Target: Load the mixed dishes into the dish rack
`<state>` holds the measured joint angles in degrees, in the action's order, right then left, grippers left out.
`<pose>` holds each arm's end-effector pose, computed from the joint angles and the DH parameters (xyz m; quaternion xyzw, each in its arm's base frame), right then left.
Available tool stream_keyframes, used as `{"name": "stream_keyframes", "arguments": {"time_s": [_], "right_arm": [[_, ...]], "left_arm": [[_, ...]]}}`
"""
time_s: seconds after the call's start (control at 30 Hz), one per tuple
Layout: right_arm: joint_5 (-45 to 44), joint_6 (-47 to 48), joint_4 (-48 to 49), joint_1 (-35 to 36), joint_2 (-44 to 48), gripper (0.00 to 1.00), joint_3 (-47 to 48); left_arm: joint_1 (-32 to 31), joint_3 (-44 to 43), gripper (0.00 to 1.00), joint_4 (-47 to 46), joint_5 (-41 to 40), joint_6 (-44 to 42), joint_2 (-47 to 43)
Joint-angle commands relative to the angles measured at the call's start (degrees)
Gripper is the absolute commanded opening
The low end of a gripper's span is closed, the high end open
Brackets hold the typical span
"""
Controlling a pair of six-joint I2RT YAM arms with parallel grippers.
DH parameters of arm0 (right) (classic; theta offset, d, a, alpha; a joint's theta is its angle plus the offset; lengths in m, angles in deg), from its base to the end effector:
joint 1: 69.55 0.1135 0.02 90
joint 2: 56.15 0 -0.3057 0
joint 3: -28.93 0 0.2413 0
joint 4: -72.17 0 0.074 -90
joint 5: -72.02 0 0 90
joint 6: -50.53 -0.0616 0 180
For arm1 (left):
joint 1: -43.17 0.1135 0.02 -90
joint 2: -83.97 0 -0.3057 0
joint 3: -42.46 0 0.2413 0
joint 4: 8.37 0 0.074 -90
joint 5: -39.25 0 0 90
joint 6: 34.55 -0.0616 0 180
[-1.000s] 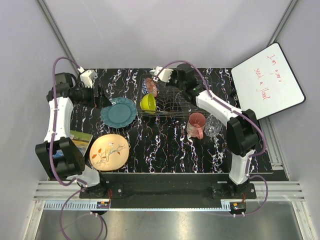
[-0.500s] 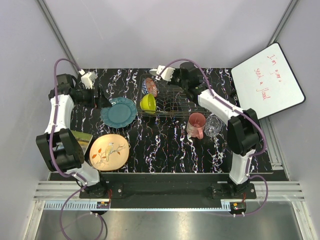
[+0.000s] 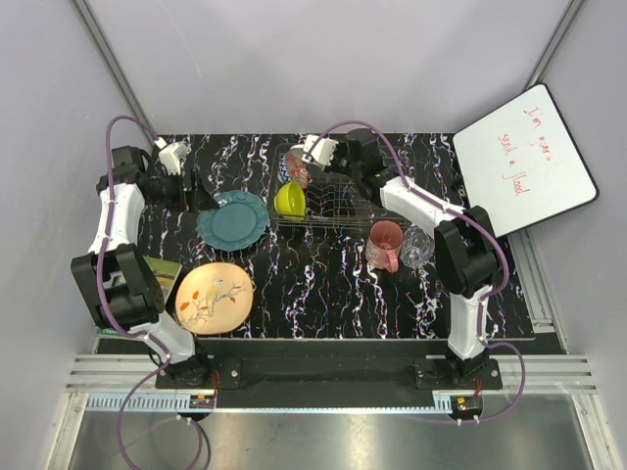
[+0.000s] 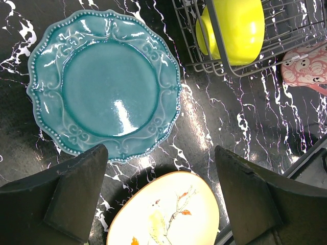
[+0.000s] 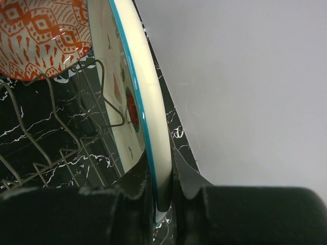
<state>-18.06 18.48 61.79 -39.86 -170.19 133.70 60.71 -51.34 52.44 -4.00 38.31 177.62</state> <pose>0.4434 0.2527 0.3082 -0.5657 0.5900 -0.1412 0.5585 0.3355 0.0590 0.3179 0.0974 0.8883 -0.2971 0.3363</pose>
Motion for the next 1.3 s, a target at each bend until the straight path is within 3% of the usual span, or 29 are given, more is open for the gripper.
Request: {"name": "stream_keyframes", "arguments": {"time_s": [0.0,0.53,0.7,0.97,1.13,1.27], "right_arm": [[1.21,-1.96,8.56,0.28,1.28,0.00,1.74],[-3.35,-3.37,10.84,0.19,-4.09,0.00,1.04],[-6.51,-5.74,9.62,0.10,-5.22,0.18,1.04],[-10.29,-5.57,10.31,0.02,-4.44,0.20,-0.89],[-10.82,-6.36,10.14,-0.51,-4.70,0.40,1.12],[-10.91,-7.15,9.70,-0.43,-6.11,0.43,4.20]], "left_arm": [[0.57,-1.02,0.88,-2.47,2.83,-0.70,0.48],[1.44,-2.17,0.87,-2.82,3.80,0.54,1.63],[1.53,-1.64,0.87,-2.82,3.80,0.45,1.63],[1.53,-1.20,0.87,-2.91,3.97,0.54,1.36],[1.53,-1.20,0.87,-2.99,4.50,0.80,1.10],[1.53,-1.02,0.87,-2.91,4.59,0.97,0.49]]}}
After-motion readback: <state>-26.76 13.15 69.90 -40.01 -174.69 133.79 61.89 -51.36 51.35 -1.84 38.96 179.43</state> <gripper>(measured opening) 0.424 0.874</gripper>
